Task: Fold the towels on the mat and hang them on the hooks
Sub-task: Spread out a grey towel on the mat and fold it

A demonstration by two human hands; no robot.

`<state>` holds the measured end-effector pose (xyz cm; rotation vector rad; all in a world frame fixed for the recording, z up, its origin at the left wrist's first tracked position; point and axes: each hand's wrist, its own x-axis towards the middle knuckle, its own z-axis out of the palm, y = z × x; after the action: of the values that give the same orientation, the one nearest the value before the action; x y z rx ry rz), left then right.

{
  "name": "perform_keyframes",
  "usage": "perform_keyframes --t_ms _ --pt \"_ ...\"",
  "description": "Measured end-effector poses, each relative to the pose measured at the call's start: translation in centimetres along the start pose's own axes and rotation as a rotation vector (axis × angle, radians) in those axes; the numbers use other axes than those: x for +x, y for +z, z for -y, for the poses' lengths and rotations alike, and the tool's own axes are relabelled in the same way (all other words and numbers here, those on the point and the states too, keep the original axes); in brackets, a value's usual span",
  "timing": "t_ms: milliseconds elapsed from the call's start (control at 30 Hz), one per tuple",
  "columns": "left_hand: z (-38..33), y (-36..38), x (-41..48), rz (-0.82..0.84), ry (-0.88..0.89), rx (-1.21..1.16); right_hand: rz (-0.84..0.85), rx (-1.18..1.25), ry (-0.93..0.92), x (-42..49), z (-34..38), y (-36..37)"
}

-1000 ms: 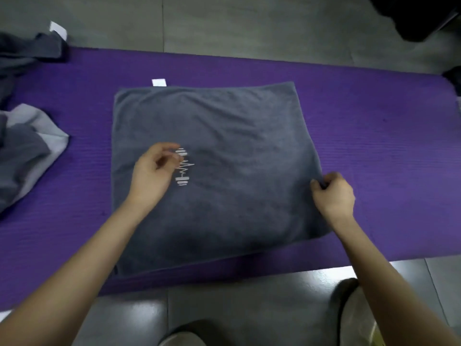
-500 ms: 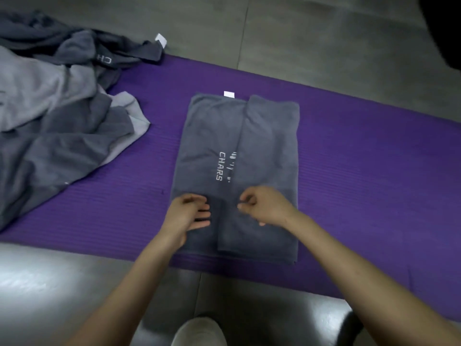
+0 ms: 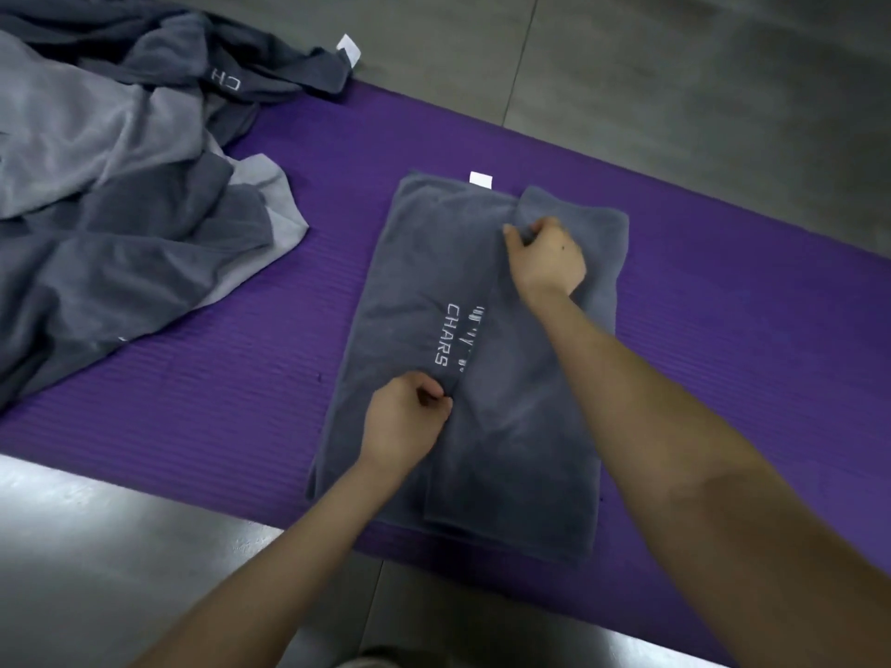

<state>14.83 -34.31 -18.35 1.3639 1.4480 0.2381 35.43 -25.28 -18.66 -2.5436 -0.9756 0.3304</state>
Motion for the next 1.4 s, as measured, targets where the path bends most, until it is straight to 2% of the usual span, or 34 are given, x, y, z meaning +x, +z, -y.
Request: perform_keyframes --t_ms 100,233,367,467,600,700,767,900,933,1033,1100,1167,1300,1400 --pt "-0.1 0.6 -0.2 -0.009 0.05 0.094 -0.001 -0.027 0.029 1.4 -0.2 1.2" --pt "-0.3 1.1 -0.4 -0.043 0.097 0.164 -0.089 0.011 0.013 1.7 -0.8 2.2" --pt "-0.6 1.1 -0.2 -0.019 0.094 0.105 -0.117 0.084 0.046 1.7 -1.2 1.8" --pt "-0.9 0.6 -0.8 0.037 0.092 -0.043 -0.145 0.339 0.086 1.9 -1.4 0.3" --pt "-1.5 -1.9 -2.4 0.052 0.09 -0.239 -0.161 0.659 0.04 2.0 0.7 -1.9" --pt "-0.1 -5.0 -2.8 -0.016 0.059 -0.348 -0.111 0.745 -0.039 1.2 5.2 -2.2" --pt "1.4 -6.6 -2.6 -0.084 0.002 -0.355 -0.052 0.683 -0.069 0.1 8.5 -0.6" --pt "4.5 -7.5 -2.0 -0.237 -0.074 -0.176 0.317 0.488 -0.152 -2.5 9.9 4.7" --pt "4.9 -7.5 -1.9 -0.261 -0.093 -0.159 0.334 0.467 -0.156 -3.3 9.3 4.7" --pt "5.3 -7.2 -2.3 -0.316 -0.094 -0.044 0.127 0.429 -0.191 -4.8 5.9 2.7" --pt "5.2 -6.9 -2.9 -0.321 -0.054 0.129 -0.047 0.291 -0.152 -4.9 2.3 0.9" --pt "5.3 -6.6 -3.4 -0.305 -0.031 0.273 -0.15 0.118 -0.064 -4.4 -1.5 -0.8" --pt "5.7 -6.5 -3.6 -0.269 -0.038 0.33 -0.053 0.019 0.154 -2.8 -4.9 -2.4" --pt "5.6 -6.7 -3.2 -0.223 -0.062 0.32 0.069 0.092 0.197 -1.9 -4.0 -2.1"
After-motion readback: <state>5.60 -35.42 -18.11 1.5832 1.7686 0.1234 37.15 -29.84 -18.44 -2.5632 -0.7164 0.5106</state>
